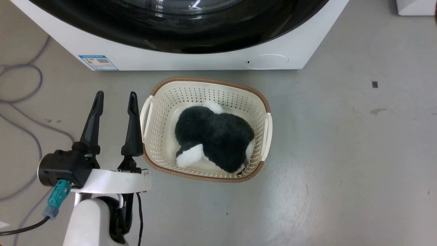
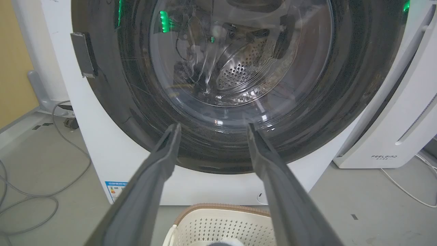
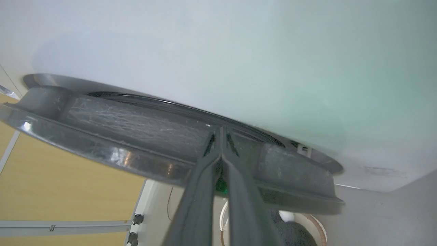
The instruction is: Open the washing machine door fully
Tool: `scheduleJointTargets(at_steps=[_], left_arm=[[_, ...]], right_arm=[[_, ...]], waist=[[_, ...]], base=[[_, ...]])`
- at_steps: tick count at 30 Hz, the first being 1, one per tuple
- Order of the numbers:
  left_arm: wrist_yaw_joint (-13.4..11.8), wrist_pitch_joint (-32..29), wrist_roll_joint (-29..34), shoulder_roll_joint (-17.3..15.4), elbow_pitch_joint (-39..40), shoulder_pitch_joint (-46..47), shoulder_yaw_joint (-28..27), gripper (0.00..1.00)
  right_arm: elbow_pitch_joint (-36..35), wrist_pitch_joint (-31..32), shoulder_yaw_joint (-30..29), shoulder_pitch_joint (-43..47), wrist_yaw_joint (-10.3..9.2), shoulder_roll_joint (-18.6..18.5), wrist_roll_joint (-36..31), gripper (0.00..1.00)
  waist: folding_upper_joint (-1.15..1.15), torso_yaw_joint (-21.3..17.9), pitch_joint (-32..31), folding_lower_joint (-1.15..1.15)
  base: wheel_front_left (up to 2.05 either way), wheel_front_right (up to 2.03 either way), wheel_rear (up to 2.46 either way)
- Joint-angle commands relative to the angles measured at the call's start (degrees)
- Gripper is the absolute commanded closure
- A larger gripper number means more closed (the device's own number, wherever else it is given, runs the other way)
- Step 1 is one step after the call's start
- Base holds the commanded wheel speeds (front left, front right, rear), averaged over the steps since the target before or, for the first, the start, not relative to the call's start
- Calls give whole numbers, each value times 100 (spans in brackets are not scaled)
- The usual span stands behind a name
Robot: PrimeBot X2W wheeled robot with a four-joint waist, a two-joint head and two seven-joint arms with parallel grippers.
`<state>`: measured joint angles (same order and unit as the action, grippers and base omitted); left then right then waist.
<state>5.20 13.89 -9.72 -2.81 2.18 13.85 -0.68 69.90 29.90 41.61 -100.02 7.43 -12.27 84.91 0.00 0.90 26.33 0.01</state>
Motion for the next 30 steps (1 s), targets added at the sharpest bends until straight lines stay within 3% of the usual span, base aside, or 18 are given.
scheduleJointTargets(at_steps=[1,12,30], left_arm=[[14,67,-44,-7,3,130,10,0],[-36,111,-100,-7,-36,115,80,0],[-94,111,35,-7,-336,-264,189,0]], right_arm=[[190,281,161,-290,6,81,252,100],[405,1496,375,-385,6,157,595,100],[238,2137,291,685,6,245,835,100]], waist=[[0,15,35,-1],[0,28,-17,-1],[0,97,-822,-1]], base=[[0,0,0],[0,0,0],[0,0,0]])
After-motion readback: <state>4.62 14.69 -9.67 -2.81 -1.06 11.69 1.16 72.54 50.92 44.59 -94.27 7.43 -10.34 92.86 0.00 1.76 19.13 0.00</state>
